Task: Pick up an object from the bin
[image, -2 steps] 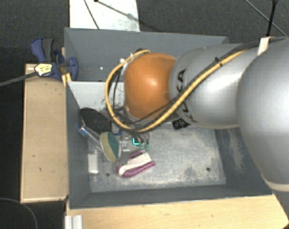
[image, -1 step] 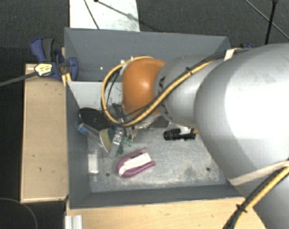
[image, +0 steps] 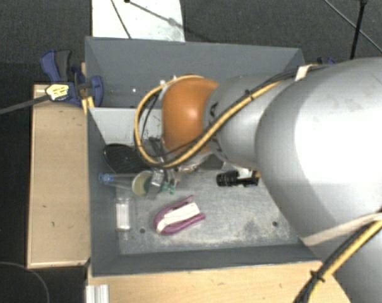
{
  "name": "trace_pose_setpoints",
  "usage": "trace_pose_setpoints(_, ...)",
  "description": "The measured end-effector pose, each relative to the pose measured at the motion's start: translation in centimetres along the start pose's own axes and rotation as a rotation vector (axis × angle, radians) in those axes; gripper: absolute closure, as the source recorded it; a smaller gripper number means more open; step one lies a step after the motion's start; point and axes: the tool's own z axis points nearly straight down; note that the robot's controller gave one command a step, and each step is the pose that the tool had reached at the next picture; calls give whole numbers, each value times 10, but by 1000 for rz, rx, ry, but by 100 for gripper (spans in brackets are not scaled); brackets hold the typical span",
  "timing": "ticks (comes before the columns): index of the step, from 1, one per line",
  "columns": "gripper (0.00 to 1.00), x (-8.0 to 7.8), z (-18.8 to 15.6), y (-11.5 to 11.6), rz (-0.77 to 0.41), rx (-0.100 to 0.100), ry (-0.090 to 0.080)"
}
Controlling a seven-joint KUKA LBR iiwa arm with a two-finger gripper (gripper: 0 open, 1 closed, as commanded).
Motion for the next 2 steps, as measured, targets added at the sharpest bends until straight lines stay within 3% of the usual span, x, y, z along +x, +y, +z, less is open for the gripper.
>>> trace_pose_setpoints(1, 100, 27, -55, -2, 25, -3, -8)
trace_pose_setpoints(2, 100, 29, -147, 2, 7, -6, -13)
